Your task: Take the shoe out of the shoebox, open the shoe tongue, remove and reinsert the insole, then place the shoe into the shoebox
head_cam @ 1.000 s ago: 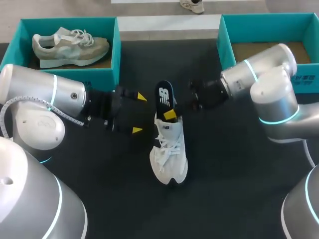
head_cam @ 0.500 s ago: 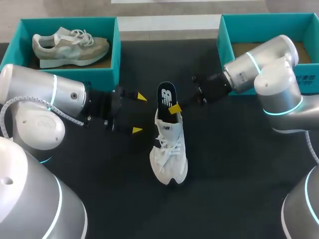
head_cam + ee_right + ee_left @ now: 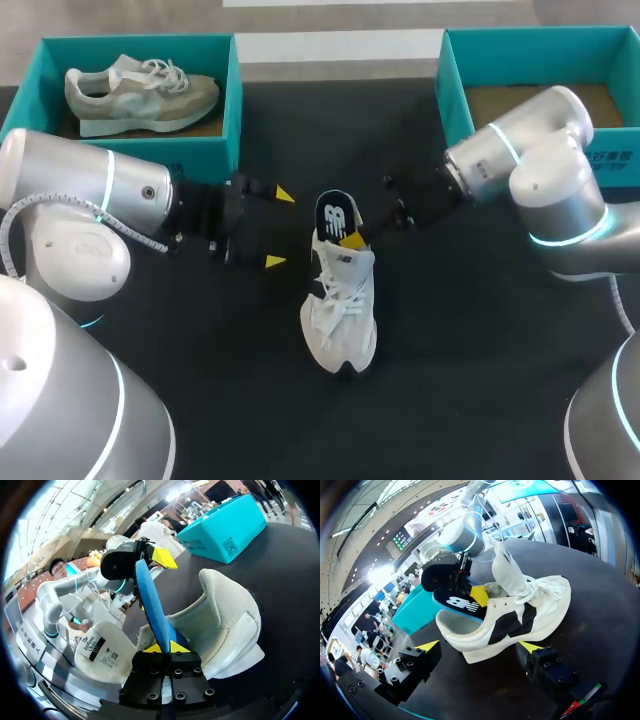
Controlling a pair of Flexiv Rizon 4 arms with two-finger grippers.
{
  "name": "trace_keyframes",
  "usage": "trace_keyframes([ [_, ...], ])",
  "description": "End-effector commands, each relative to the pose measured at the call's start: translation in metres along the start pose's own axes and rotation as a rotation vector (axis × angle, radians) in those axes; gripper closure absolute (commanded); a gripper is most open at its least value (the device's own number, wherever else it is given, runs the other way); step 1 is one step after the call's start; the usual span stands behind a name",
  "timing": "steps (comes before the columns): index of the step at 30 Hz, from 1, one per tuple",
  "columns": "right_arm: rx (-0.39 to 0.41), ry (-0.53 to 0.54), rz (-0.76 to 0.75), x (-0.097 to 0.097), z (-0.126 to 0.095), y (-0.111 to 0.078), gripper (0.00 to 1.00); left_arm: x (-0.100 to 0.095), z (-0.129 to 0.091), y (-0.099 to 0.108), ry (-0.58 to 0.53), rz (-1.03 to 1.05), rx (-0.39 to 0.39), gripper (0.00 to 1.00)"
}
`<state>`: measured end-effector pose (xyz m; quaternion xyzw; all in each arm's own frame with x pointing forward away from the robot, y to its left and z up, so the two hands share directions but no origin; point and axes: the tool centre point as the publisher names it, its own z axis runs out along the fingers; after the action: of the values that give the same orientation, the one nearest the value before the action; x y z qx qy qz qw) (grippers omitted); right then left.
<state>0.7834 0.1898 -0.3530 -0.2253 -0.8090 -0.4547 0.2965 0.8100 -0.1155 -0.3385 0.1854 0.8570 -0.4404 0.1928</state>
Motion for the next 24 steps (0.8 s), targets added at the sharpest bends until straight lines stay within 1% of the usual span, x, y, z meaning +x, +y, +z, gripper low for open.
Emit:
trace_keyframes([
  [1,0.014,-0.012,-0.012,0.001,0.0,0.006,1.0,0.001,-0.001,0.0,-0.001,0.001,-0.002,0.0],
  [5,0.022,-0.025,-0.04,0.0,-0.003,0.018,0.8,0.001,-0.001,0.0,-0.001,0.001,-0.002,0.0],
  [8,0.024,-0.029,-0.054,-0.002,-0.005,0.025,0.78,0.001,-0.001,0.0,-0.001,0.001,-0.002,0.0],
  [13,0.026,-0.021,-0.064,-0.008,-0.006,0.036,0.8,0.001,-0.001,0.0,-0.001,0.001,-0.002,0.0],
  [14,0.025,-0.01,-0.044,-0.009,-0.006,0.037,0.94,0.001,-0.001,0.0,-0.001,0.001,-0.002,0.0],
  [15,0.023,-0.006,-0.042,-0.01,-0.006,0.038,1.0,0.001,-0.001,0.0,-0.001,0.001,-0.002,0.0],
  [16,0.012,0.004,-0.003,-0.011,-0.006,0.04,1.0,0.001,-0.001,0.0,-0.001,0.001,-0.002,0.0],
  [18,0.0,0.023,0.029,-0.011,-0.007,0.043,1.0,0.001,-0.001,0.0,-0.001,0.001,-0.002,0.0],
  [20,0.005,0.036,0.059,-0.01,-0.009,0.047,1.0,0.001,-0.001,0.0,-0.001,0.001,-0.002,0.0],
  [21,0.009,0.027,0.067,-0.009,-0.009,0.048,1.0,0.001,-0.001,0.0,-0.001,0.001,-0.002,0.0],
  [24,0.007,0.046,0.106,-0.008,-0.01,0.05,1.0,0.001,-0.001,0.0,-0.001,0.001,-0.002,0.0],
])
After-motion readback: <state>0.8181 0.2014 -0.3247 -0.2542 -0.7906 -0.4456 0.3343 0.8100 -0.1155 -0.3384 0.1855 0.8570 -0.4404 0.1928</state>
